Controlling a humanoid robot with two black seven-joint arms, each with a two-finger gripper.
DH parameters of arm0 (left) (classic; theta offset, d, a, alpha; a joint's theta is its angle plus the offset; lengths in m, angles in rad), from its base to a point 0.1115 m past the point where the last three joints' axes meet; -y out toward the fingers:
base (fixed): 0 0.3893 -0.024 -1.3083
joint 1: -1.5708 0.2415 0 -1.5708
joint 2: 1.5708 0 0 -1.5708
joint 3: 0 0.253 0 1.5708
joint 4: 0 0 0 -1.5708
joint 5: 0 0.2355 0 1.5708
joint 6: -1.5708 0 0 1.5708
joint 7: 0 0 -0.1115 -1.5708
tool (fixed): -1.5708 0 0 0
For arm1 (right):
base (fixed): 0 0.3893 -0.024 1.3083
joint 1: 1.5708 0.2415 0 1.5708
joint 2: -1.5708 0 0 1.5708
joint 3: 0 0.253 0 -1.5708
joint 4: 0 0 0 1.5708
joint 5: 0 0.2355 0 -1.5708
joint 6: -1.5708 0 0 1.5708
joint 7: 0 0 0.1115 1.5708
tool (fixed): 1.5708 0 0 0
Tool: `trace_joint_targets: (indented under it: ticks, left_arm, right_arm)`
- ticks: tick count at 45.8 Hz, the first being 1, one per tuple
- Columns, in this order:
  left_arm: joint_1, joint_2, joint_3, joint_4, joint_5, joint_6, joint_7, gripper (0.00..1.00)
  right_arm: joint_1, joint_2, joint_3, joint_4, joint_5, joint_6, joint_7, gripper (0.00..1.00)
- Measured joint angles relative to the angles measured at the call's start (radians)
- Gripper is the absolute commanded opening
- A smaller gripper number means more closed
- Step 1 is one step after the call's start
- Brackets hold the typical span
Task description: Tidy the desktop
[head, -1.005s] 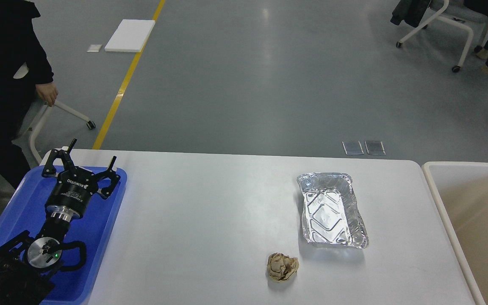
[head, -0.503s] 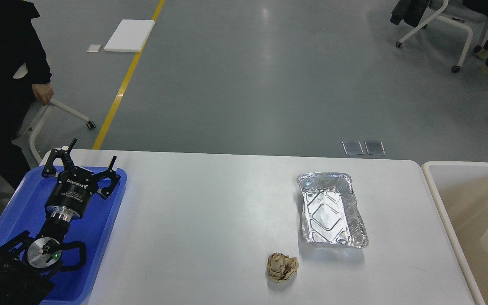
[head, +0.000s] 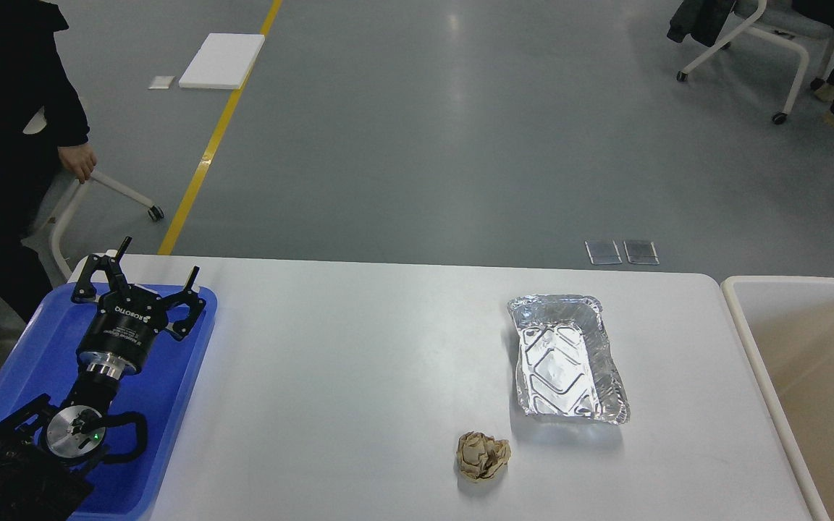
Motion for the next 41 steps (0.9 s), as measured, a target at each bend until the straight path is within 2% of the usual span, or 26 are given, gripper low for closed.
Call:
trace_joint_targets:
  ticks: [11, 22, 36, 41]
  left_arm:
    - [-0.001, 0.000, 0.000, 0.000, 0.000, 0.000, 0.000, 0.99]
    - [-0.001, 0.000, 0.001, 0.000, 0.000, 0.000, 0.000, 0.99]
    - [-0.002, 0.000, 0.001, 0.000, 0.000, 0.000, 0.000, 0.99]
    - [-0.002, 0.000, 0.001, 0.000, 0.000, 0.000, 0.000, 0.99]
  right_arm:
    - [0.082, -0.027, 0.007, 0.024, -0.004, 0.039, -0.003, 1.00]
    - [0.246, -0.117, 0.003, 0.122, -0.068, 0.232, -0.015, 1.00]
    - [0.443, -0.148, -0.010, 0.202, -0.103, 0.460, -0.019, 1.00]
    - [0.532, -0.148, -0.091, 0.255, -0.132, 0.545, -0.020, 1.00]
